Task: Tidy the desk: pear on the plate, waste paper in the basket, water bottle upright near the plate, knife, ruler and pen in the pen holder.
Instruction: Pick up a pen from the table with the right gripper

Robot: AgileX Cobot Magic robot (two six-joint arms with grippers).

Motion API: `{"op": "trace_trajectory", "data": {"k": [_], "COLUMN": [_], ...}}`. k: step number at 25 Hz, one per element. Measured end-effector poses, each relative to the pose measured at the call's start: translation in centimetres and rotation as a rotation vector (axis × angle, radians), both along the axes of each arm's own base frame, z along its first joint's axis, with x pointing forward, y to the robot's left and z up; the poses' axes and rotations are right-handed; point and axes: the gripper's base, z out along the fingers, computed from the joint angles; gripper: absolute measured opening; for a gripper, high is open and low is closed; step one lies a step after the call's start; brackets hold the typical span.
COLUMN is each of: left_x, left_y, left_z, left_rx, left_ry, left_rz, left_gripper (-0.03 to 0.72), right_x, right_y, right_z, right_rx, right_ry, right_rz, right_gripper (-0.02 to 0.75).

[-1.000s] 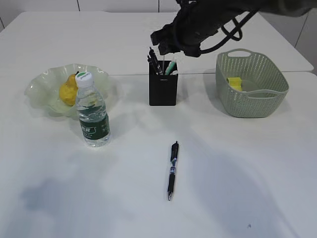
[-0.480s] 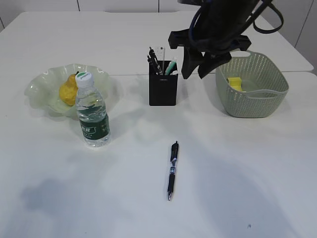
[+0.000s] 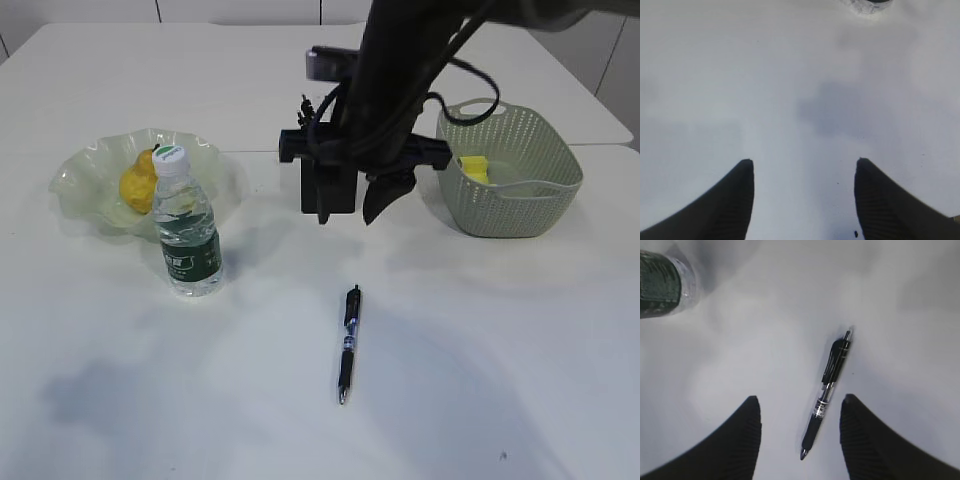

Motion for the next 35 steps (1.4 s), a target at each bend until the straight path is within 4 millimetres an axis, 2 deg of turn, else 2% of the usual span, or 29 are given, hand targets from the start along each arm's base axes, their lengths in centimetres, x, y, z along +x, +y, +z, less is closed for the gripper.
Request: {"op": "trace_trajectory", "data": {"k": [4,11,18,35], "left_x": [0.0,0.0,0.0,0.3], "left_y": [0.0,0.0,0.0,0.0], "left_z": [0.0,0.0,0.0,0.2], "left_rx": [0.000,0.000,0.000,-0.006], "left_ry": [0.000,0.000,0.000,-0.034], "left_rz": [0.000,0.000,0.000,0.001], "left_gripper": [0.447,0.447,0.447,0.447], "right_x": [0.4,1.0,1.3,1.5], "right_y": [0.6,0.9,1.0,0.7], "right_z": [-2.8,-6.5,-9.3,-9.6], "right_rx": [-0.029,-0.069,-0.095,-0.134], "right_ry": [0.059,0.131,0.184,0.168], "right_rz": [-0.019,-0.070,-0.107,-0.147], "right_gripper": [0.380,0.382,0.383,0.383]}}
